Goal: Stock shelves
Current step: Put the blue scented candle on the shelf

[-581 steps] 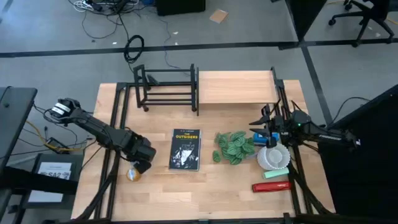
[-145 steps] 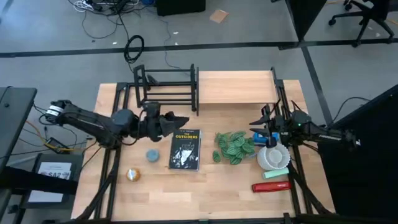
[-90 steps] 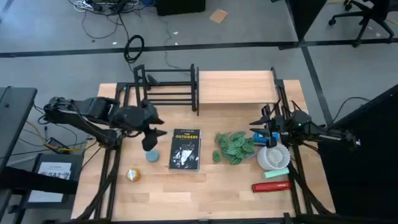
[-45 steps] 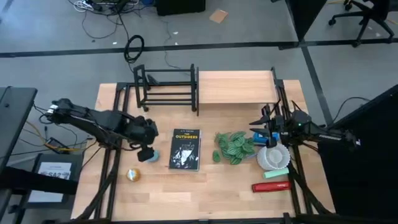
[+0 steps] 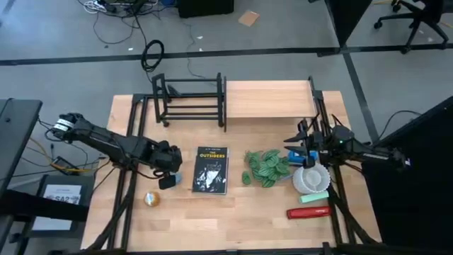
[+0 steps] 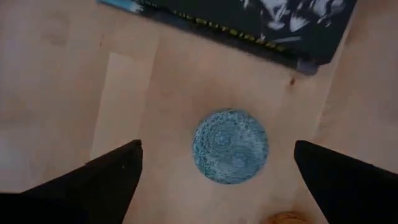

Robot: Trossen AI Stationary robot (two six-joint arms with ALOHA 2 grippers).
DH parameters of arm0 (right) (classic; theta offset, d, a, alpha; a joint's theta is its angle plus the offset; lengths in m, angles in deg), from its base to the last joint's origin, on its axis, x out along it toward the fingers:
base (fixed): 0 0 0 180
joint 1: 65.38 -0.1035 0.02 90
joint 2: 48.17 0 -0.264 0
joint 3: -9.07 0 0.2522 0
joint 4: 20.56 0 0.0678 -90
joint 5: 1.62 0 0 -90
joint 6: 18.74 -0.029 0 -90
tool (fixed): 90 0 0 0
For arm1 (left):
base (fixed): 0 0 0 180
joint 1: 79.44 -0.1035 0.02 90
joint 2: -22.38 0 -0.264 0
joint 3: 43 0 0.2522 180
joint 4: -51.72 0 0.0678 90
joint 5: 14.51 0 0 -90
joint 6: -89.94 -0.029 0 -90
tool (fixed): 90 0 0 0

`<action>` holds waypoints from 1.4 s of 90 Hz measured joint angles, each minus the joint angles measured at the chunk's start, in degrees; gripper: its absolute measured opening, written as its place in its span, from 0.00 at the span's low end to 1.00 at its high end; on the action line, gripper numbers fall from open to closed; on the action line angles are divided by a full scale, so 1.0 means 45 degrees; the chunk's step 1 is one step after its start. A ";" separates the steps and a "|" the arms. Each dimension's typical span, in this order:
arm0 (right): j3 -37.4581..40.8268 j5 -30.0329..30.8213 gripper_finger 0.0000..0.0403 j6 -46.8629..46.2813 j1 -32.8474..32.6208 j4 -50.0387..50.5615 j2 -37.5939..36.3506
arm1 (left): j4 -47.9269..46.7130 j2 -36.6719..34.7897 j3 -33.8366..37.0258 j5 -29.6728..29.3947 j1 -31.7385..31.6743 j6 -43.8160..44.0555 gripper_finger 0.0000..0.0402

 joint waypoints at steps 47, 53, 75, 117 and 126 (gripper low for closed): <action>0.0000 0.0000 0.19 0.0000 -0.0005 -0.0039 0.0000 | 0.0372 -0.0025 0.1254 -0.0609 0.1750 0.0045 0.98; 0.0002 0.0000 0.19 -0.0002 -0.0001 -0.0043 0.0000 | 0.0734 -0.0015 0.1683 -0.0999 0.2011 0.0310 0.98; 0.0000 0.0000 0.19 -0.0002 -0.0005 -0.0044 0.0000 | 0.2688 -0.0001 0.2780 -0.1723 0.2405 0.1113 0.98; 0.0002 0.0000 0.19 -0.0002 -0.0004 -0.0043 0.0000 | 0.5301 0.0004 0.4074 -0.2432 0.2451 0.1696 0.98; 0.0001 0.0000 0.19 -0.0001 -0.0004 -0.0040 0.0000 | 0.5292 0.0006 0.4085 -0.2163 0.2438 0.2157 0.98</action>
